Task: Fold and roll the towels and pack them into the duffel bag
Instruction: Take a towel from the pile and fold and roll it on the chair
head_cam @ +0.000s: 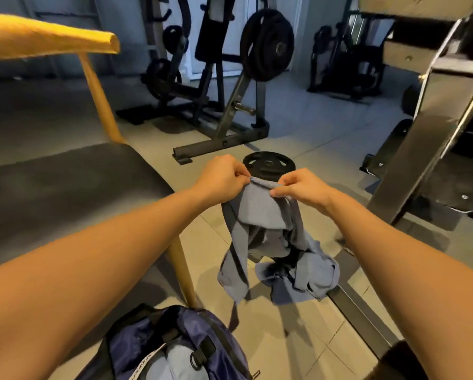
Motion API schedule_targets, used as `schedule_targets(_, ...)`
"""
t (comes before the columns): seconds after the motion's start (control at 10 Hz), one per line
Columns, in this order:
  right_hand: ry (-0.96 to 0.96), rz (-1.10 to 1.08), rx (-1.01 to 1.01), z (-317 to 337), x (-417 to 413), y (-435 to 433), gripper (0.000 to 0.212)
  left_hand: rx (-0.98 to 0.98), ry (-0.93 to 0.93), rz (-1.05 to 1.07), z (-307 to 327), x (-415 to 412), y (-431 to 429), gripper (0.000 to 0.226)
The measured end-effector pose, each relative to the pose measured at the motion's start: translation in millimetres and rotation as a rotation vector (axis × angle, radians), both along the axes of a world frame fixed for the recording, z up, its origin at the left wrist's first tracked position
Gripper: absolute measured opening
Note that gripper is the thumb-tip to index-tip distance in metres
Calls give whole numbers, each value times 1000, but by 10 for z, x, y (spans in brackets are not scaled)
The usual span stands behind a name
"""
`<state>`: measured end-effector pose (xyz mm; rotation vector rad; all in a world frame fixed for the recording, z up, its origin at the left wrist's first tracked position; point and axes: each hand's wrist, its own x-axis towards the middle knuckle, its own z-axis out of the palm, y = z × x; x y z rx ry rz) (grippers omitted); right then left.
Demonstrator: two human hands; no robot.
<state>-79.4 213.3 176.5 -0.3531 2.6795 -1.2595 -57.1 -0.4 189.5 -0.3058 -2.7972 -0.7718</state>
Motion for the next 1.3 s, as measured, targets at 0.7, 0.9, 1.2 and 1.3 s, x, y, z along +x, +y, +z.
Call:
schedule_targets(0.7,152,-52,-356,1327,59,-132,19,767,-82,419,1602,20,-679,13)
schedule_targets(0.9,-187,244,-231,1566,86,-600,32,910,30,556,1873,426,-1600,23)
schedule_targets(1.2,236,318,-200,2318,339,-2375,22,921,322,789,2445,1407,-2976,17)
schedule_targets(1.3,486,335,-270,2702,510,-2955,19,856,413,846,2688,1776,-3206,27)
